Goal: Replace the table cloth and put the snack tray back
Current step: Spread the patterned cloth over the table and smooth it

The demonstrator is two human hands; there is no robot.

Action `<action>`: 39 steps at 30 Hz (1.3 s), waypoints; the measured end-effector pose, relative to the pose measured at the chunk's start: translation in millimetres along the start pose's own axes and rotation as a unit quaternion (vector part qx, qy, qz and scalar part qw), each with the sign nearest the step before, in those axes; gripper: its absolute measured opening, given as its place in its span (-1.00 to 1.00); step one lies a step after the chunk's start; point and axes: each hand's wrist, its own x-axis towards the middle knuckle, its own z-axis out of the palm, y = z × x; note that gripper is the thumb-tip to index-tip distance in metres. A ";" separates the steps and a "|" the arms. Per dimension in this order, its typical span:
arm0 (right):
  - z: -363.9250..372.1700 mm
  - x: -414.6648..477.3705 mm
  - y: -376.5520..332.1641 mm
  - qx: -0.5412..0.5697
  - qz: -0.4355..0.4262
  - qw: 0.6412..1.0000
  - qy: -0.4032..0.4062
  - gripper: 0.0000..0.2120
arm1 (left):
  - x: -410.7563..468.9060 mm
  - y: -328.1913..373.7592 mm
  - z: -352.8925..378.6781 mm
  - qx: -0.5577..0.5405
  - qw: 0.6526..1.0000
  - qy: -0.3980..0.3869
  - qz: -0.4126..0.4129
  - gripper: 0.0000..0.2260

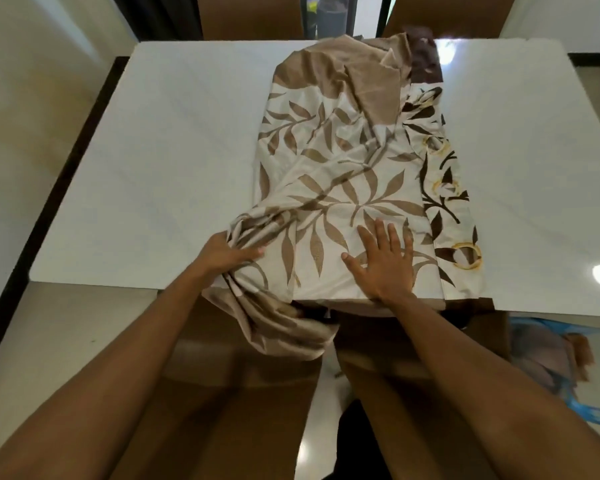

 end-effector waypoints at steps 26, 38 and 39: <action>30.9 0.4 -154.3 0.065 0.024 0.997 0.019 -0.42 | -0.4 -148.6 -177.2 0.230 0.899 0.367 0.058 -0.68; 41.6 59.0 -178.8 0.100 0.011 0.988 0.114 -0.51 | 64.6 -41.6 -13.5 0.445 0.839 0.146 0.277 -0.62; 43.2 58.5 -177.3 0.099 0.007 0.988 0.119 -0.50 | 71.7 -35.0 -9.1 0.452 0.839 0.149 0.263 -0.60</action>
